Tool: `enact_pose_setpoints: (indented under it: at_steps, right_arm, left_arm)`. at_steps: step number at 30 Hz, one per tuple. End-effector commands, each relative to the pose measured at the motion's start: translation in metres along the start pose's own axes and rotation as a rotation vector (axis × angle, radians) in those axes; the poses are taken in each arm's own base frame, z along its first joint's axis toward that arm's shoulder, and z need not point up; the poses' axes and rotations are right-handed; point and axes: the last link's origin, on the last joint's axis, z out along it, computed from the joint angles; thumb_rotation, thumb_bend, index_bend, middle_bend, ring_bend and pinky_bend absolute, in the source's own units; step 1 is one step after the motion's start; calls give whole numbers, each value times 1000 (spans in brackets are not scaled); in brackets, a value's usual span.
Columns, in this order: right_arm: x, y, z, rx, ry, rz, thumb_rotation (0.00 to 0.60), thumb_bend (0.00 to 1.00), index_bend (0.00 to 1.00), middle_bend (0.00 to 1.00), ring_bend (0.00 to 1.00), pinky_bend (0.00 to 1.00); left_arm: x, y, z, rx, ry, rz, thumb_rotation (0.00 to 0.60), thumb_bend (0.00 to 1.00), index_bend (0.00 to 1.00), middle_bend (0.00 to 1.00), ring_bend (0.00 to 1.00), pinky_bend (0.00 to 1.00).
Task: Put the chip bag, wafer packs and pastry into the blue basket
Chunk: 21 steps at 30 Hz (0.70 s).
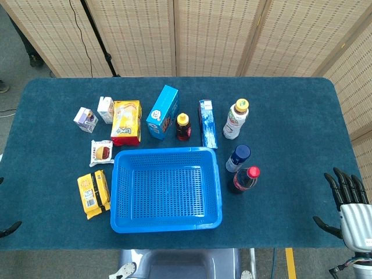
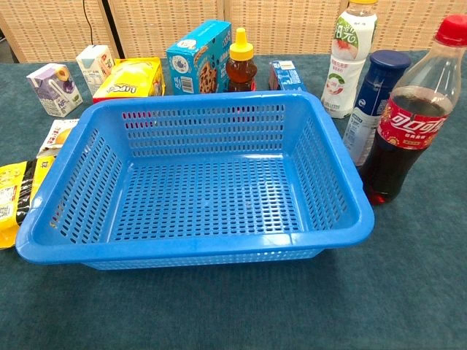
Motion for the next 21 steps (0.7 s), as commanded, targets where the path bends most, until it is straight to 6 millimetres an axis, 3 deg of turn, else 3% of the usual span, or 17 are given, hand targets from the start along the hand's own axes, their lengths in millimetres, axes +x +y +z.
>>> enact_pose_setpoints:
  at_steps: [1,17,21]
  right_arm:
    - [0,0,1,-2,-4,-1,600,0,0,0,0,0]
    - [0,1,2,-12,-9,9,600,0,0,0,0,0]
    - [4,4,1,-17,3,32,600,0,0,0,0,0]
  left_arm:
    - [0,1,1,-3,-4,2,600,33,0,0,0,0]
    - [-2,7,7,-57,-43,18,600,33,0,0,0,0]
    - [3,18,41,-167,4,52,600,33,0,0,0,0]
